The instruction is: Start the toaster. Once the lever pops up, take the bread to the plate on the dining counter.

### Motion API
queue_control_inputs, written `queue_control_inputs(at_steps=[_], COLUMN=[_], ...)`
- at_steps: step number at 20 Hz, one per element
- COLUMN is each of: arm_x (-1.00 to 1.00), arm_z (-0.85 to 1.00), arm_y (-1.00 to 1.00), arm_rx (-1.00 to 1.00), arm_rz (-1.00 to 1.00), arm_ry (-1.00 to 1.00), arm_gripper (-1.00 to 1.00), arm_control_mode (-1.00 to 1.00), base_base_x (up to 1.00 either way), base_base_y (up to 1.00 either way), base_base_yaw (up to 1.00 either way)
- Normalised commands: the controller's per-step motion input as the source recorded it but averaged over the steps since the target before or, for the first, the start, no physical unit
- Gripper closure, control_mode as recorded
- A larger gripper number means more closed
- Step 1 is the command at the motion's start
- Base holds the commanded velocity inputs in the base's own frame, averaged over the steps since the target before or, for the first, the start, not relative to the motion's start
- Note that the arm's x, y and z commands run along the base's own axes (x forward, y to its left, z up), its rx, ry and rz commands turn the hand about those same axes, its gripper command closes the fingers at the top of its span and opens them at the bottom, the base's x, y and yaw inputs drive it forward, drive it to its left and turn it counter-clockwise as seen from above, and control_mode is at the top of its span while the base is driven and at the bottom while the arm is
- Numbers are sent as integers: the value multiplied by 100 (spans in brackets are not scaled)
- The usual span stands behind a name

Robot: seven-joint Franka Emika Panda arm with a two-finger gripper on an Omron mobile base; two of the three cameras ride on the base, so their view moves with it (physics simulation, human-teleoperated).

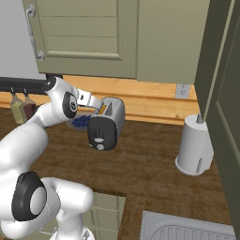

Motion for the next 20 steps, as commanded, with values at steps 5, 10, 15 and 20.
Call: queue_control_inputs(at_steps=[5,10,15,20], arm_x=[0,0,0,0], arm_z=[0,0,0,0], arm_y=[0,0,0,0], arm_rx=[0,0,0,0], arm_rz=[0,0,0,0], arm_ry=[0,0,0,0], arm_gripper=[-100,-100,-100,-100], arm_control_mode=[-100,-100,-100,-100], base_base_x=[0,0,0,0], base_base_y=[0,0,0,0], base_base_yaw=[0,0,0,0])
